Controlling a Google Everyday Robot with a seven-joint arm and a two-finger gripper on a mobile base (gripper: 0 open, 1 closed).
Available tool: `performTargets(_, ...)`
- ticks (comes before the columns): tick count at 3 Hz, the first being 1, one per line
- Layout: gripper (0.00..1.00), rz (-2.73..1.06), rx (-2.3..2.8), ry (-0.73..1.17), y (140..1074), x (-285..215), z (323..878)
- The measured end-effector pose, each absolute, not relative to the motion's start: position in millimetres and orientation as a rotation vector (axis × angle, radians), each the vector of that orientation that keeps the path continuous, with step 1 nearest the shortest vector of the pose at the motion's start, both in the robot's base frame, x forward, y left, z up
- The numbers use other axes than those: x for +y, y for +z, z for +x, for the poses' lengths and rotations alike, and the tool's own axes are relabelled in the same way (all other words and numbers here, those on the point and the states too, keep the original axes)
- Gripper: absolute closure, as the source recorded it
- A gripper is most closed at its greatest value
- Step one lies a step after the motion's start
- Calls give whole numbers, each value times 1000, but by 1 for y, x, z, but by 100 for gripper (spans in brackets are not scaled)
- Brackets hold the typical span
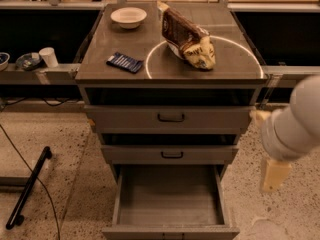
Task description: Close bottom drawer
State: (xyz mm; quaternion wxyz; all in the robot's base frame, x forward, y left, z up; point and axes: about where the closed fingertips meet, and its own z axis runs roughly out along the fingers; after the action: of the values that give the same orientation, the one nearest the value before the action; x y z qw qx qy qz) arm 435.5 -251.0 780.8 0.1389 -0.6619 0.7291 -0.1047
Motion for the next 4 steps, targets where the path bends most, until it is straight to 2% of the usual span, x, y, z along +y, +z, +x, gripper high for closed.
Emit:
performTargets(1, 0, -1975, 2125, -202, 681, -274, 425)
performTargets(2, 0, -2005, 2121, -132, 620, -287, 419)
performTargets(3, 0, -2005, 2121, -132, 620, -287, 419)
performTargets(4, 0, -2063, 2093, -46, 595, -284, 425)
